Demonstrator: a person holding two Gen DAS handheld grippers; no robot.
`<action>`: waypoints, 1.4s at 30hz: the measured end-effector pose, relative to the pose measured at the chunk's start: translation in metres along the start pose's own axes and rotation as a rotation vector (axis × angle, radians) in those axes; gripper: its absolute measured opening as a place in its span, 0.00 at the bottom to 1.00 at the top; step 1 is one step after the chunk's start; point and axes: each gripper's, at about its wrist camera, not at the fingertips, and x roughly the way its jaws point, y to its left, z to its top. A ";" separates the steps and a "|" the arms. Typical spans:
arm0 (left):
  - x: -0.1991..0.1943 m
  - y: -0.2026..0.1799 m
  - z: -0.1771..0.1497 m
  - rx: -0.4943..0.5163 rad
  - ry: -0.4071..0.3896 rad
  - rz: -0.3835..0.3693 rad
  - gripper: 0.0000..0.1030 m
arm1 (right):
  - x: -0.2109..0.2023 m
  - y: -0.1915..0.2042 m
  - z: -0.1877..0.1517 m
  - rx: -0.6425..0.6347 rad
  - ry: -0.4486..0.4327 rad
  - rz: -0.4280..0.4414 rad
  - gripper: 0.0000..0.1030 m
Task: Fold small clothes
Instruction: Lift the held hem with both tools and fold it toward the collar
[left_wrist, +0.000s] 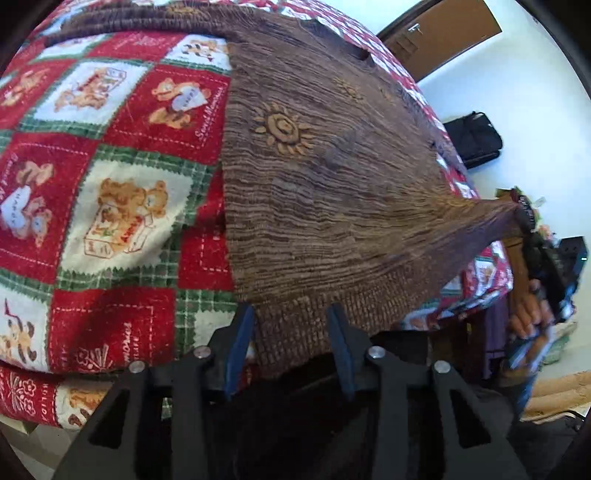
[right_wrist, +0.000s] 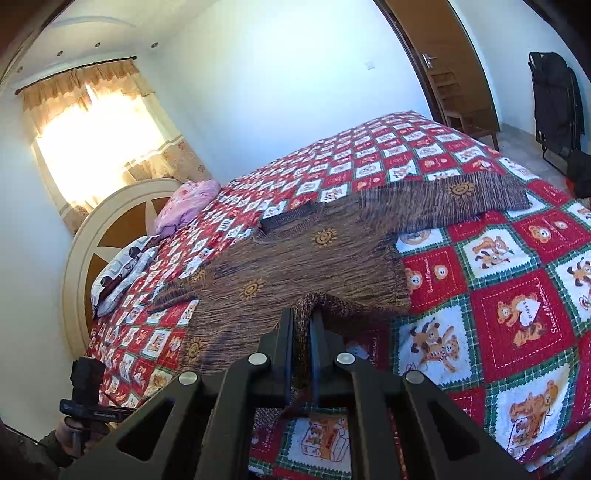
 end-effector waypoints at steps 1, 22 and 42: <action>-0.001 -0.005 0.001 0.015 -0.008 0.011 0.42 | -0.001 0.001 0.000 0.000 -0.003 0.004 0.07; -0.001 -0.030 -0.004 0.140 -0.040 0.260 0.29 | 0.000 0.000 -0.012 -0.007 0.011 0.001 0.07; -0.033 -0.037 0.021 0.206 -0.171 0.160 0.07 | -0.001 0.000 -0.004 -0.006 -0.013 0.010 0.07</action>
